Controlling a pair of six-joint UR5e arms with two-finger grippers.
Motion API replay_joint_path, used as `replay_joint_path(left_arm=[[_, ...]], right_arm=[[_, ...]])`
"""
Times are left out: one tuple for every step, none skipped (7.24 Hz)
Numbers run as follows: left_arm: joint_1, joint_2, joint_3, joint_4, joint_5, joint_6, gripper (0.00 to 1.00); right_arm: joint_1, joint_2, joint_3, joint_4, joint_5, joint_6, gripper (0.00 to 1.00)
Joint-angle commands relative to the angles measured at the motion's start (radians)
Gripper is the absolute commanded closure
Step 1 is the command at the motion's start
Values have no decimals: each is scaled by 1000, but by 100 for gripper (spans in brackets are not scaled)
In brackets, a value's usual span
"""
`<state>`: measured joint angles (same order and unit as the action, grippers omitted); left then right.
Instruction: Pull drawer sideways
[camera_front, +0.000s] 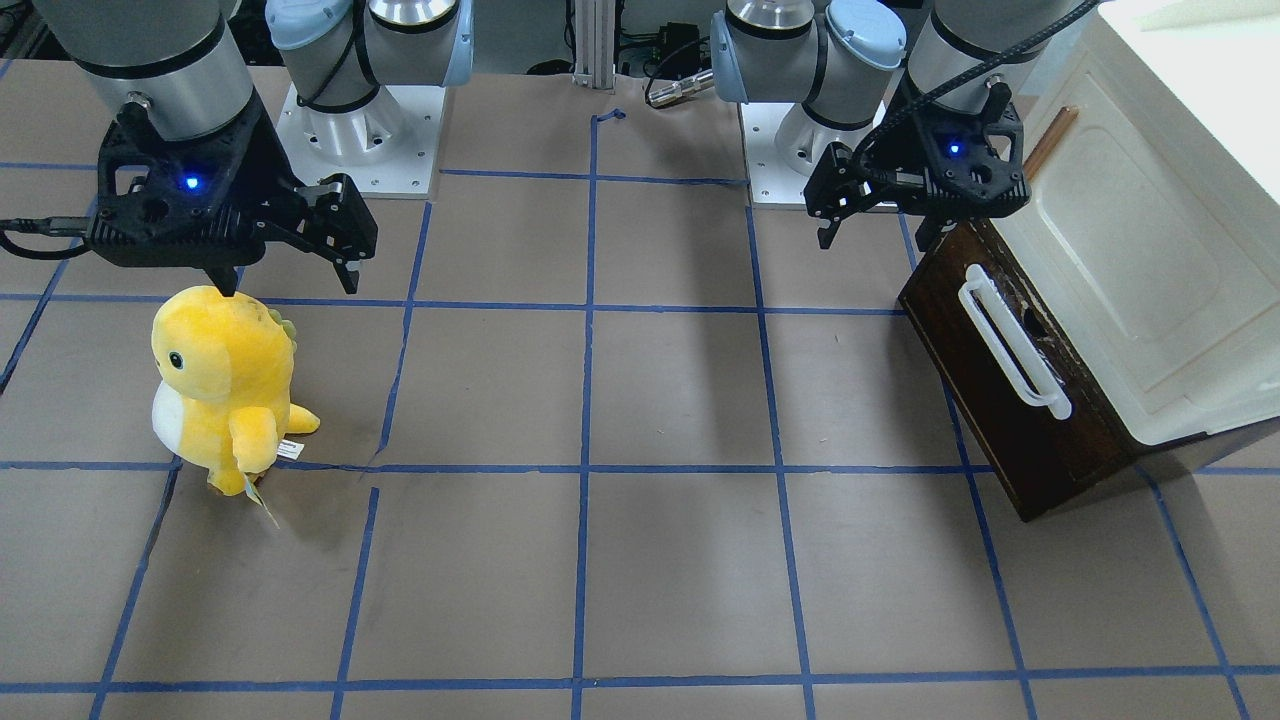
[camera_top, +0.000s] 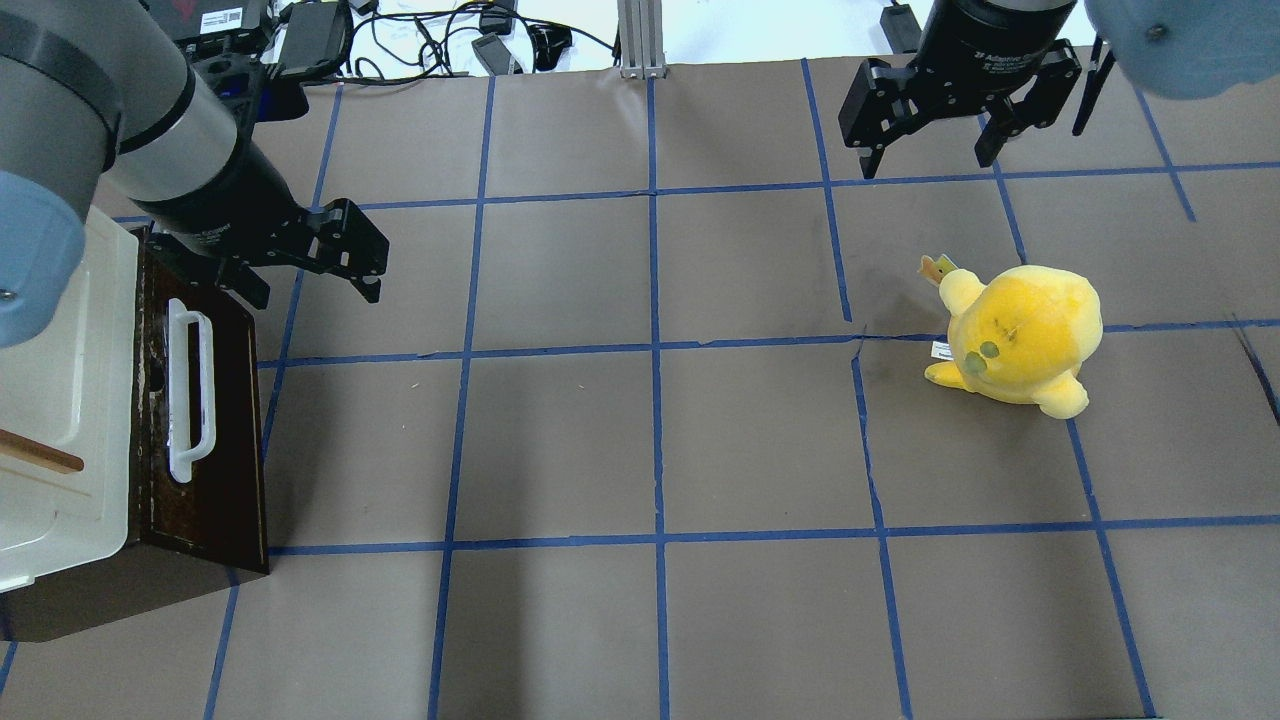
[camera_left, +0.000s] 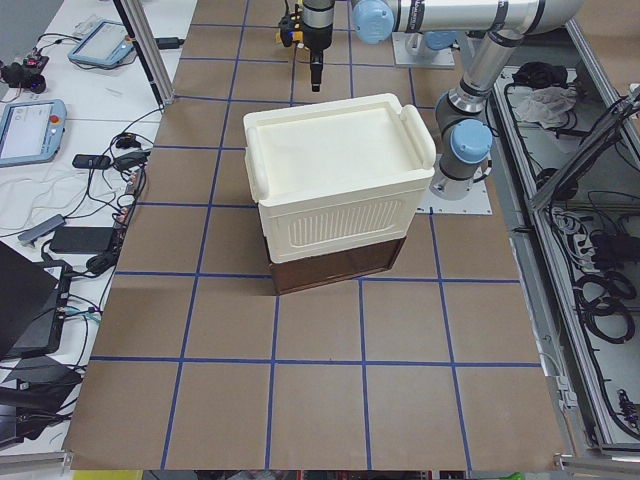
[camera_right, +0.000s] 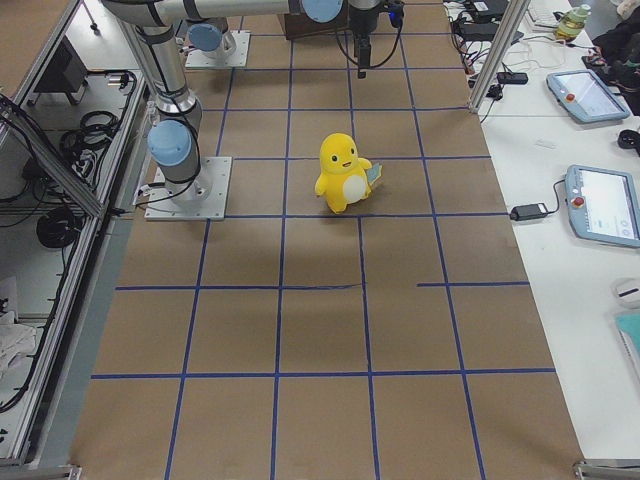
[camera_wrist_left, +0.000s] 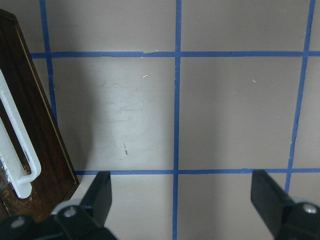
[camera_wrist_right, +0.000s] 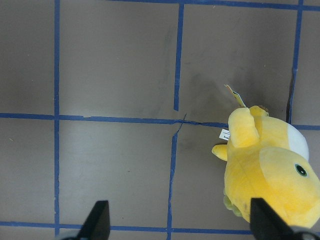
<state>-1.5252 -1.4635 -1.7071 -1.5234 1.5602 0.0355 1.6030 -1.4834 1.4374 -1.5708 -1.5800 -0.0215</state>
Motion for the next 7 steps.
replay_joint_path(left_arm=[[-1,-1,4,-3,-5,3,0],[-1,3,6,-6,-8,6,0],[-1,2,7,-6,-6,4,0],[0,-3,7,-6,-9,4,0],[0,-4,7,-3,-3,4,0],[2,-3,9,-6,-6,4,0],[2,-6,9,-4,0,4,0]], right_arm=[[0,0,0,0,-2,0,0],[0,0,0,0,0,0,0],[0,0,0,0,0,0,0],[0,0,0,0,0,0,0],[0,0,0,0,0,0,0],[0,0,0,0,-2,-2,0],[0,0,0,0,0,0,0]])
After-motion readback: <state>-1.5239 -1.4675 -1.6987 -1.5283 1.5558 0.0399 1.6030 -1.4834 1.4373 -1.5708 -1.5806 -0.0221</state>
